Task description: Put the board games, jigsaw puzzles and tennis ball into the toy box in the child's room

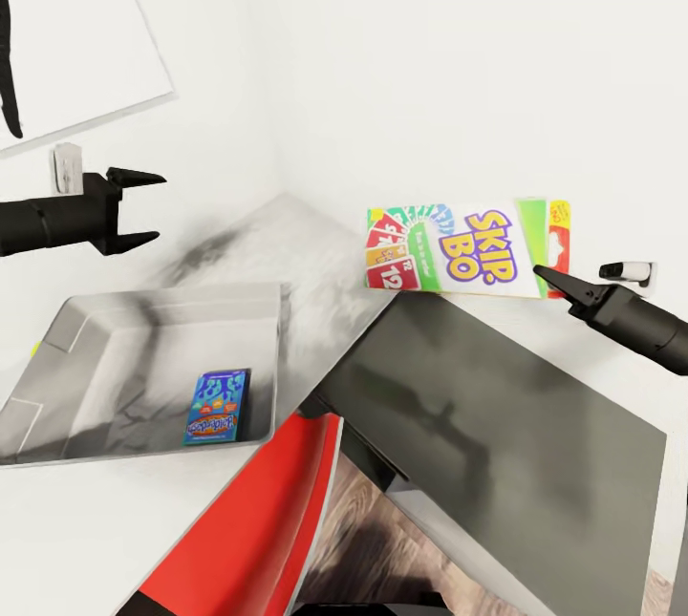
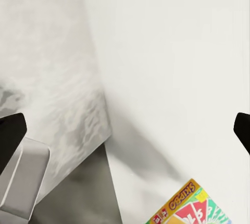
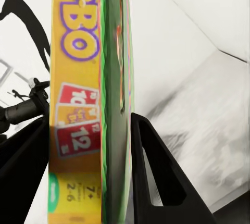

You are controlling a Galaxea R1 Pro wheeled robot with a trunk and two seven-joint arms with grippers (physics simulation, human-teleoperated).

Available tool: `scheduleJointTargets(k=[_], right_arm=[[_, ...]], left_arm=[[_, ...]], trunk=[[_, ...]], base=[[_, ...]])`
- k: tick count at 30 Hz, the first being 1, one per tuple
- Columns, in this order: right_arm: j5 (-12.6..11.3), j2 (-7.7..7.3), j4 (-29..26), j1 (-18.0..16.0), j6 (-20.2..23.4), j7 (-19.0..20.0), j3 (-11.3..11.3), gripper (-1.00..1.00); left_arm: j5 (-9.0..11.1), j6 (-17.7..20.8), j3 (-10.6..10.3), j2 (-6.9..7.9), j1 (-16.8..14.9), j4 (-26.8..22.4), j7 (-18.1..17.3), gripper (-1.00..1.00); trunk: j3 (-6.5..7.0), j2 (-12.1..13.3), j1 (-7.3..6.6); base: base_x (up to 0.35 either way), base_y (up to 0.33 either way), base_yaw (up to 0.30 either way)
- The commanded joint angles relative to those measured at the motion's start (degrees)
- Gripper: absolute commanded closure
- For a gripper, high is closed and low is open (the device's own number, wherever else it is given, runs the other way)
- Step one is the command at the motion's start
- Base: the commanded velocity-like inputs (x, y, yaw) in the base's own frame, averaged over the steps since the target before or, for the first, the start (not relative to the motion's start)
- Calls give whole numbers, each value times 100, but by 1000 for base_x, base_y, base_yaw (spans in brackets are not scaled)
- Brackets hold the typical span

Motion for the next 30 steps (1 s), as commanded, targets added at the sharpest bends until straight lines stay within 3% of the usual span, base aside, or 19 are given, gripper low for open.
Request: scheduleJointTargets(k=[1,13,23,30], right_arm=[[16,0,0,-5,22,31,-37,100],[16,3,0,-12,22,17,-79,100],[-8,-340,127,329,22,-299,43,100],[-9,-347,131,344,22,-310,62,100]], left_arm=[[39,23,7,-1,-7,0,50,-100],[38,23,7,-1,-3,-1,50,-100],[-1,80,285,-17,-74,30,-93,-100],[-3,86,296,-14,-76,31,-98,-100]], trunk=[[-8,-10,3],[-8,-10,3],[-8,-10,3],[-8,-10,3]], base=[[0,0,0],[0,0,0],[-17,0,0],[-231,75,0]])
